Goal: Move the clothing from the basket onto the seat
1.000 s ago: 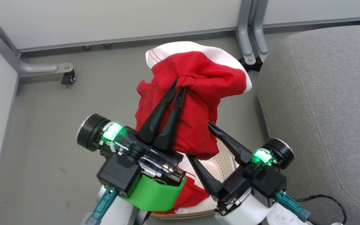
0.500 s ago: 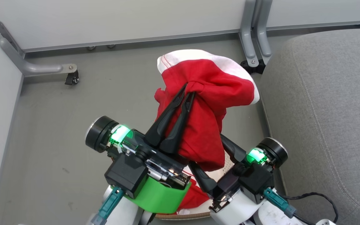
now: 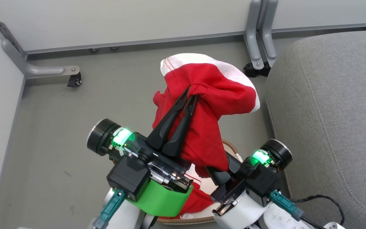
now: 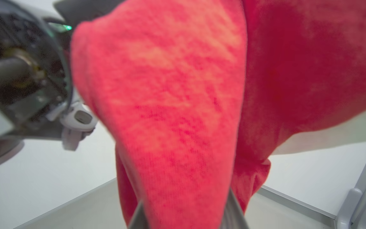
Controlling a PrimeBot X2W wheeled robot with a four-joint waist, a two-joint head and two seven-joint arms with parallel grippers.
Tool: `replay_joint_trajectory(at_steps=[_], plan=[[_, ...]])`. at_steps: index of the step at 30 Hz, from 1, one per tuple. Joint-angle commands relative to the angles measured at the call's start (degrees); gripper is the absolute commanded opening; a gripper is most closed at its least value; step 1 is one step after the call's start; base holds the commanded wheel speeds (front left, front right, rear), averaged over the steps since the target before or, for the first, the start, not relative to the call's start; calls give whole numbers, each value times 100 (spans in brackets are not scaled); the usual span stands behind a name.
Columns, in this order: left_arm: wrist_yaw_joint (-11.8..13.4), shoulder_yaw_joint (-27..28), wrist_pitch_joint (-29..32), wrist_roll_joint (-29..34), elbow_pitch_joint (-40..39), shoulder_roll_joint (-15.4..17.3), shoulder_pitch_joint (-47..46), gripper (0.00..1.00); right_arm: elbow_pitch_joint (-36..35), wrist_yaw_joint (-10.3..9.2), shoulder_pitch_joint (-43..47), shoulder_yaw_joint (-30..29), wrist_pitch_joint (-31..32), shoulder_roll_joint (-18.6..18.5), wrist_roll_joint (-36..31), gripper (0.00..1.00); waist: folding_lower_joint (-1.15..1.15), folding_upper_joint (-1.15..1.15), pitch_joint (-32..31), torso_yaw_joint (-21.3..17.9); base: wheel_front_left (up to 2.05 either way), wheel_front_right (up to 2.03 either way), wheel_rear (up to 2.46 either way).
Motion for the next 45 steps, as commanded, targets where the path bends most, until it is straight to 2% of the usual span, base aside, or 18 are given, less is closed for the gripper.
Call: replay_joint_trajectory(at_steps=[1,45], plan=[[-23,36,-1,32,18,3,47,0,-29,-2,-16,-20,-19,-10,36,0,0,0,2,-8,0,0,0],[-61,43,-1,89,28,3,41,0,-231,-2,49,-198,-19,11,56,0,0,0,22,22,0,0,0]])
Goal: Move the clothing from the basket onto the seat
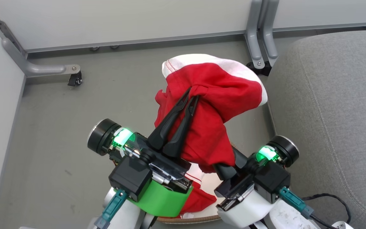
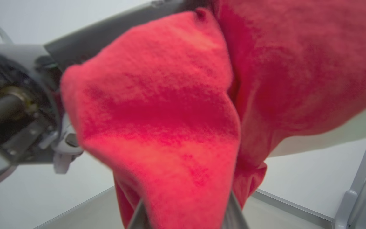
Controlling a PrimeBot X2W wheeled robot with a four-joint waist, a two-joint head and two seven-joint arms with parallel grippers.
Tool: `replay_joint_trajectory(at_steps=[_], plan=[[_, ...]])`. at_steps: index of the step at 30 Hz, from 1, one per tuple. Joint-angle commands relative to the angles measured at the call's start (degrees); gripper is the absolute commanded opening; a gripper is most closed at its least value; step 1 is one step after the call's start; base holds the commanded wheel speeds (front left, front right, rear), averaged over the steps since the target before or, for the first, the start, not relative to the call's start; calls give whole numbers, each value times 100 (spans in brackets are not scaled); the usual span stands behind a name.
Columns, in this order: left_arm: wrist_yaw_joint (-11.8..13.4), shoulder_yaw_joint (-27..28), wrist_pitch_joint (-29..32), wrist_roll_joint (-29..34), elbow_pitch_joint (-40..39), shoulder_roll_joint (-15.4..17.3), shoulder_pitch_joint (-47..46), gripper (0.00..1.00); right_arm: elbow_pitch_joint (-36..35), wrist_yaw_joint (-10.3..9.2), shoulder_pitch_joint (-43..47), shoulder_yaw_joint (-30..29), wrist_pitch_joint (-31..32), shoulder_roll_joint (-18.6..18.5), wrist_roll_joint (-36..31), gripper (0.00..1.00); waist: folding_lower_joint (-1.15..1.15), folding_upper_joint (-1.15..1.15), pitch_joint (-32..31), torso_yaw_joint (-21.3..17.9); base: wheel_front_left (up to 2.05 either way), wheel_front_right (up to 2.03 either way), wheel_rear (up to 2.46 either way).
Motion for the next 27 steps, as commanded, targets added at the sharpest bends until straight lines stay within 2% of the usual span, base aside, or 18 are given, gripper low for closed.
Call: replay_joint_trajectory(at_steps=[1,2,14,27], plan=[[26,32,-1,4,-20,3,39,42,-41,-2,17,-35,-19,2,-34,0,0,0,2,6,0,0,0],[34,38,-1,11,-21,3,44,100,-57,-2,22,-58,-20,3,-44,0,0,0,2,12,0,0,0],[21,147,-1,114,-27,3,166,100,-273,-2,60,-465,-20,-22,-261,0,0,0,7,65,0,0,0],[-88,501,-1,336,178,74,535,100,-344,-2,292,-1071,-20,10,-87,0,0,0,33,79,0,0,0]])
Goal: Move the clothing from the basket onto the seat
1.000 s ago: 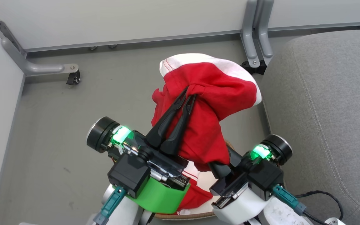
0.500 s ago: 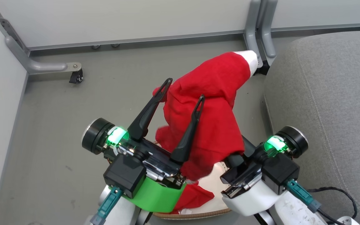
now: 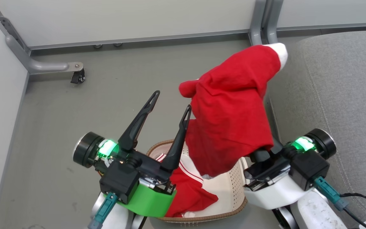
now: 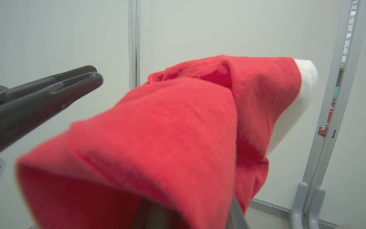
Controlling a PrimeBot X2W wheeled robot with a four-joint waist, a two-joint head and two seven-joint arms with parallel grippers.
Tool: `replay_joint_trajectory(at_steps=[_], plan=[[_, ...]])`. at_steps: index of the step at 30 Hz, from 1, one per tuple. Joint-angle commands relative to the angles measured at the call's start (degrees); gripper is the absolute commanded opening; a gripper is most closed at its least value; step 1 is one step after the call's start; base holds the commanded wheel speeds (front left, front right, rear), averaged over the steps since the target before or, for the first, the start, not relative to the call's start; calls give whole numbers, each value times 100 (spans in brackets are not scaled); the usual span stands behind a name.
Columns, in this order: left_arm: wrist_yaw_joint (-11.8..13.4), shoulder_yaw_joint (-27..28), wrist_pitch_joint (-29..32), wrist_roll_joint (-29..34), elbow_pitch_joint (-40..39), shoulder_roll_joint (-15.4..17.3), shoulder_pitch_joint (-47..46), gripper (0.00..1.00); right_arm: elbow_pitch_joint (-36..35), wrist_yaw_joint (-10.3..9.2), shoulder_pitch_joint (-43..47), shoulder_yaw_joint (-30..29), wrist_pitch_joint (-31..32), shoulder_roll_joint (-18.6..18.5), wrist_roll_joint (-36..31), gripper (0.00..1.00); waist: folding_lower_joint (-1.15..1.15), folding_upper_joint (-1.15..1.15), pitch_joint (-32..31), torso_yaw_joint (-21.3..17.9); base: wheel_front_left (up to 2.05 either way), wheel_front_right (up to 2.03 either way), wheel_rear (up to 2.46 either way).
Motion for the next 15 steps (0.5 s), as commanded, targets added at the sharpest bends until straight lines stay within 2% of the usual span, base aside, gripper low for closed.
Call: replay_joint_trajectory(at_steps=[1,8,15], plan=[[-39,51,-1,42,33,70,128,100,-29,-2,81,-81,-20,19,49,0,0,0,3,1,0,0,0],[-73,149,-1,184,163,223,363,100,-96,-2,189,-335,-20,25,89,0,0,0,11,-3,0,0,0],[-20,362,-1,164,325,224,557,100,-109,-2,269,-426,-20,42,81,0,0,0,-9,-1,0,0,0]])
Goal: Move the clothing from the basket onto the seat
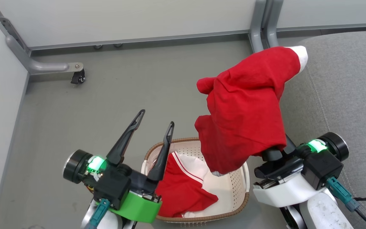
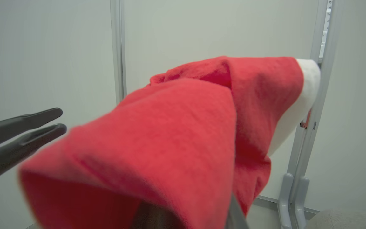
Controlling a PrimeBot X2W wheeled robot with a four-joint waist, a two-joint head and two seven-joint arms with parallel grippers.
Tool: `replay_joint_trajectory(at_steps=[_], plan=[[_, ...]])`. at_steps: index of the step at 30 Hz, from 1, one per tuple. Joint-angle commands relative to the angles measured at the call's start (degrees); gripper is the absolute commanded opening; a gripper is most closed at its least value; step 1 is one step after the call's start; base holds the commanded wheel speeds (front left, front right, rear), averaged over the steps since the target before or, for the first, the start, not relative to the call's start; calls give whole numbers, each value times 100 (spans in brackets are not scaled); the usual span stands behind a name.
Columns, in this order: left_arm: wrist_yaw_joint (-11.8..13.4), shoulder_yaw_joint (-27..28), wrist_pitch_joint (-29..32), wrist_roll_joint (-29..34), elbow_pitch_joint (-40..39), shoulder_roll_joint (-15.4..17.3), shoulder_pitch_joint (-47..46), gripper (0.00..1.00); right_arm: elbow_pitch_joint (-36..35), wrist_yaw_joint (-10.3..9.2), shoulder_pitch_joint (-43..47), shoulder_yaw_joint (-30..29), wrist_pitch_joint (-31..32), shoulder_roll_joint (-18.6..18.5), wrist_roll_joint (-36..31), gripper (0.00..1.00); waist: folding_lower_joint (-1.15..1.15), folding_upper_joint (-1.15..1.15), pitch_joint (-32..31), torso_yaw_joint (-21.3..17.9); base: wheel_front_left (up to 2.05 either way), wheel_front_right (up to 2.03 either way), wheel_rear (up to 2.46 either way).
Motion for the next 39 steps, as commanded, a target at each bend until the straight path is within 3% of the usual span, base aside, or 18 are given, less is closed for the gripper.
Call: replay_joint_trajectory(at_steps=[1,21,28,39], plan=[[36,74,-1,24,39,22,121,100,-28,-2,46,-20,-20,13,23,0,0,0,0,2,0,0,0],[8,632,-2,20,863,-7,934,100,-23,-2,159,4,-20,24,44,0,0,0,-111,76,0,0,0],[153,974,-1,-113,1015,-108,1079,100,-16,-2,195,-2,-20,25,49,0,0,0,-143,103,0,0,0],[418,1664,-1,-587,624,-215,1295,100,-55,-2,217,-34,-20,46,44,0,0,0,-151,147,0,0,0]])
